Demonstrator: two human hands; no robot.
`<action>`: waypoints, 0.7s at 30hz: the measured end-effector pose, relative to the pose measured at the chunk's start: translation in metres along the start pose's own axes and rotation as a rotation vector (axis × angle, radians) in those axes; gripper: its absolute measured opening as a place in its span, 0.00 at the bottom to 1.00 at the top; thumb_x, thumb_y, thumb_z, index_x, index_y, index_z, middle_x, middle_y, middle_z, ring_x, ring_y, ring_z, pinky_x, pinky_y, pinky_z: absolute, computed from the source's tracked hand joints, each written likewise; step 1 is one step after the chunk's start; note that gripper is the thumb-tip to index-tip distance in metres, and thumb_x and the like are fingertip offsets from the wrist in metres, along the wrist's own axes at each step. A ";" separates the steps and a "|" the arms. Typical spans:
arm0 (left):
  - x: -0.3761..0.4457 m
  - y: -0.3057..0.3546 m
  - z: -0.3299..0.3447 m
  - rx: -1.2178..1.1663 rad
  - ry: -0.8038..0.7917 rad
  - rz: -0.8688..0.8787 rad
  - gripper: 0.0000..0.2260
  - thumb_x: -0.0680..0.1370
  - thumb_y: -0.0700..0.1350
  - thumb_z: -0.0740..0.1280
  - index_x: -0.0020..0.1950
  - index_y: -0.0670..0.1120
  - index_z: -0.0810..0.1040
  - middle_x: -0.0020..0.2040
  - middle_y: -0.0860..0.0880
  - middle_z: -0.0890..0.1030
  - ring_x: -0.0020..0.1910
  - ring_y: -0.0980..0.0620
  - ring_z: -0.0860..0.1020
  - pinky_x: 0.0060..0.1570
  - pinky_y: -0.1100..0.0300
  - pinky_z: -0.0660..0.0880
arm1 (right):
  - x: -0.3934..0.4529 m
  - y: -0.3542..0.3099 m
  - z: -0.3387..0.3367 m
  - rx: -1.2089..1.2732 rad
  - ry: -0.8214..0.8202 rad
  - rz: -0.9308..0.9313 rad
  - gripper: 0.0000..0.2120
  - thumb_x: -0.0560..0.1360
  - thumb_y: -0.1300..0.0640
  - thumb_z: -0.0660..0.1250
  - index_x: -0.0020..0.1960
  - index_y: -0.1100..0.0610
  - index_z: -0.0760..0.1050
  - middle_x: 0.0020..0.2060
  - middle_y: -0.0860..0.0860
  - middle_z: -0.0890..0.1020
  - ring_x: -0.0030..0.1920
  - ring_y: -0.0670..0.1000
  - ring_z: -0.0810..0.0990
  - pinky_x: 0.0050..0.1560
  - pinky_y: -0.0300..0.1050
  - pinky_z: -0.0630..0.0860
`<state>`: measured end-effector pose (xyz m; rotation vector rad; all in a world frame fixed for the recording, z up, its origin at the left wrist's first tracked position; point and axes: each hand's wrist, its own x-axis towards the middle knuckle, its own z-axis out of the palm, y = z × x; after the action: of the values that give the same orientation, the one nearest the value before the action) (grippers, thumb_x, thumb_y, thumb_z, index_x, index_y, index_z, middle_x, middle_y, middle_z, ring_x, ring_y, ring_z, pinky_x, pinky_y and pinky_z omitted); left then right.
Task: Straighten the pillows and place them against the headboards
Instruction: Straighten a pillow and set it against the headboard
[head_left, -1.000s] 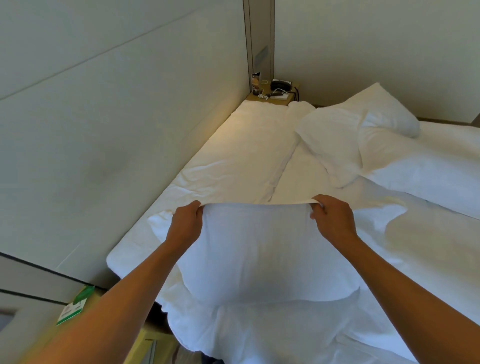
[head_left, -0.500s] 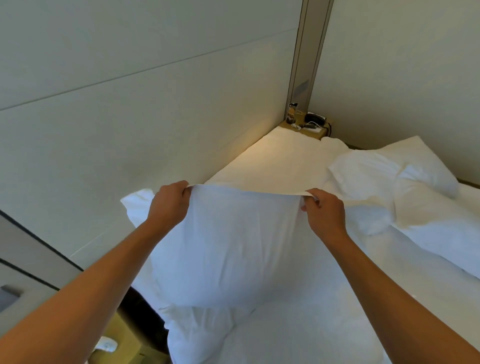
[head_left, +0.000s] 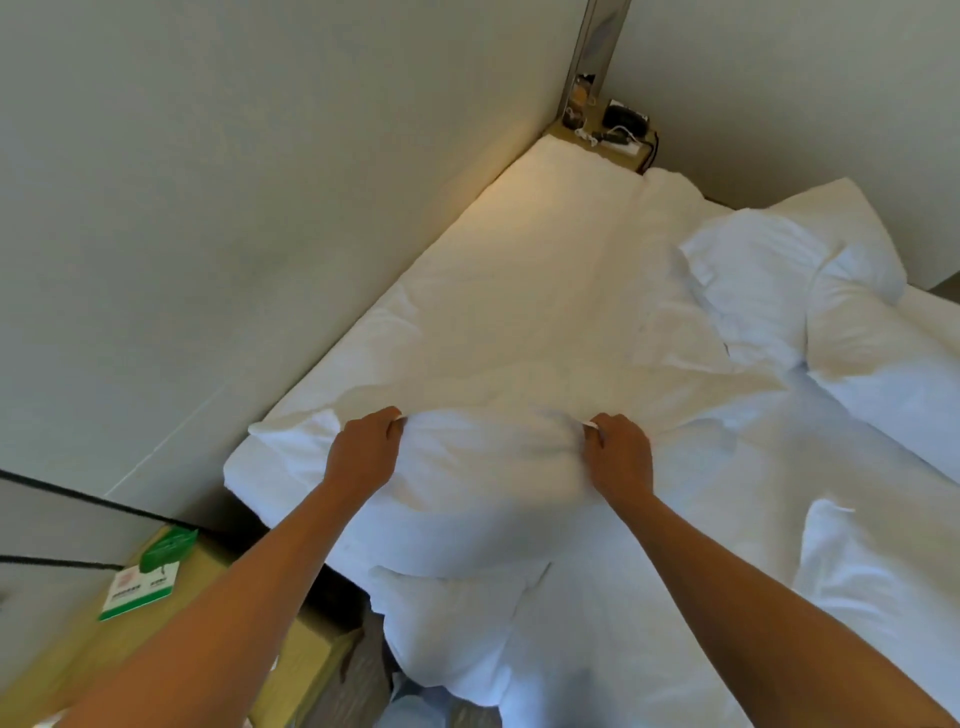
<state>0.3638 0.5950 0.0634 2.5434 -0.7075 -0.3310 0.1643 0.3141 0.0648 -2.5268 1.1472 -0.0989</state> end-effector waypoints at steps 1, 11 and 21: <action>0.003 -0.004 0.006 -0.007 -0.017 -0.004 0.14 0.85 0.51 0.57 0.54 0.46 0.80 0.45 0.43 0.85 0.46 0.38 0.82 0.42 0.53 0.73 | 0.001 -0.003 0.007 -0.037 0.018 -0.004 0.11 0.83 0.59 0.64 0.54 0.64 0.84 0.47 0.62 0.84 0.50 0.65 0.81 0.56 0.57 0.77; 0.036 -0.026 0.049 0.050 -0.108 -0.032 0.14 0.85 0.50 0.56 0.51 0.45 0.78 0.40 0.44 0.83 0.43 0.40 0.82 0.41 0.54 0.73 | 0.036 -0.021 0.036 -0.062 0.032 0.017 0.10 0.83 0.59 0.65 0.53 0.63 0.83 0.46 0.60 0.83 0.48 0.64 0.81 0.54 0.55 0.75; 0.033 -0.027 0.039 0.073 -0.202 -0.087 0.14 0.84 0.48 0.58 0.52 0.43 0.80 0.47 0.42 0.84 0.49 0.39 0.81 0.49 0.50 0.77 | 0.048 0.005 0.042 0.137 -0.022 0.136 0.10 0.82 0.53 0.68 0.52 0.58 0.85 0.48 0.58 0.84 0.50 0.62 0.82 0.48 0.45 0.70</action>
<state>0.3889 0.5830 0.0130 2.6397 -0.6942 -0.6088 0.2019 0.2881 0.0196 -2.3192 1.2549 -0.1099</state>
